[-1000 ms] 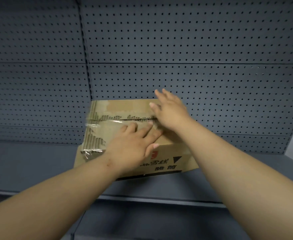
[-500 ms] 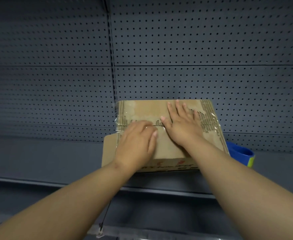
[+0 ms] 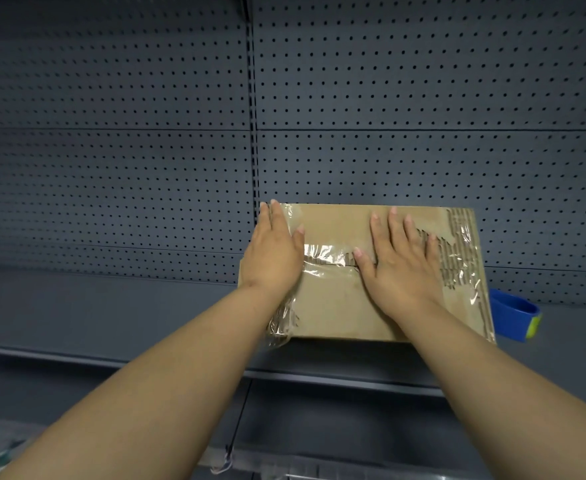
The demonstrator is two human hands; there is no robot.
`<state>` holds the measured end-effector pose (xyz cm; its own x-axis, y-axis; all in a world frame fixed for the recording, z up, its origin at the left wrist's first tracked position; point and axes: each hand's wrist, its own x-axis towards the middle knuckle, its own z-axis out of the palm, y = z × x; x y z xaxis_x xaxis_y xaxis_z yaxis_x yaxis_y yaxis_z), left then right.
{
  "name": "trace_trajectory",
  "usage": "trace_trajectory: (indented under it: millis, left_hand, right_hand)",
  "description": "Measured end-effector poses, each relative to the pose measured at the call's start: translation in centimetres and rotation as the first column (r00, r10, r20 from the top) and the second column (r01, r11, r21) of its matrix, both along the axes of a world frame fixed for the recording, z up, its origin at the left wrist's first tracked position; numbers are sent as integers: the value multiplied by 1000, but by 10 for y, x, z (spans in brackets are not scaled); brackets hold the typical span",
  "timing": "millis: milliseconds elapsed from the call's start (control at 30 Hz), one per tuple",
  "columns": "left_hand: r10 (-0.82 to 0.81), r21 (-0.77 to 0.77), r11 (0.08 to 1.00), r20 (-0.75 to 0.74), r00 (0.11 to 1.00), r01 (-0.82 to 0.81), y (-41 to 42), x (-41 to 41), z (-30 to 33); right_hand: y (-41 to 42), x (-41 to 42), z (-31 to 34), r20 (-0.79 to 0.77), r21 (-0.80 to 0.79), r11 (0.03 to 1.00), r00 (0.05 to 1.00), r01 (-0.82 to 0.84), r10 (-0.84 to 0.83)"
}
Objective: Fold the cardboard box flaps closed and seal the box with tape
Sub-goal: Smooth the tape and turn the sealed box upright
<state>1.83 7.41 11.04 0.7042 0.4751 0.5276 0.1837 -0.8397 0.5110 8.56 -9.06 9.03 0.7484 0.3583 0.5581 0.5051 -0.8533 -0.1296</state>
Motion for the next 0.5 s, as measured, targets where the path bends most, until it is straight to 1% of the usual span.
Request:
trace_trajectory:
  millis: [167, 333, 500]
  left_hand:
    - [-73, -62, 995, 72, 995, 77, 11, 3, -5]
    - [-122, -84, 988, 85, 989, 129, 14, 5, -4]
    - [-127, -11, 992, 49, 991, 128, 14, 3, -8]
  right_hand:
    - [3, -5, -4, 16, -1, 1000, 999, 27, -27]
    - [5, -3, -2, -3, -17, 999, 999, 41, -41]
    - [8, -2, -3, 1, -5, 999, 999, 41, -41]
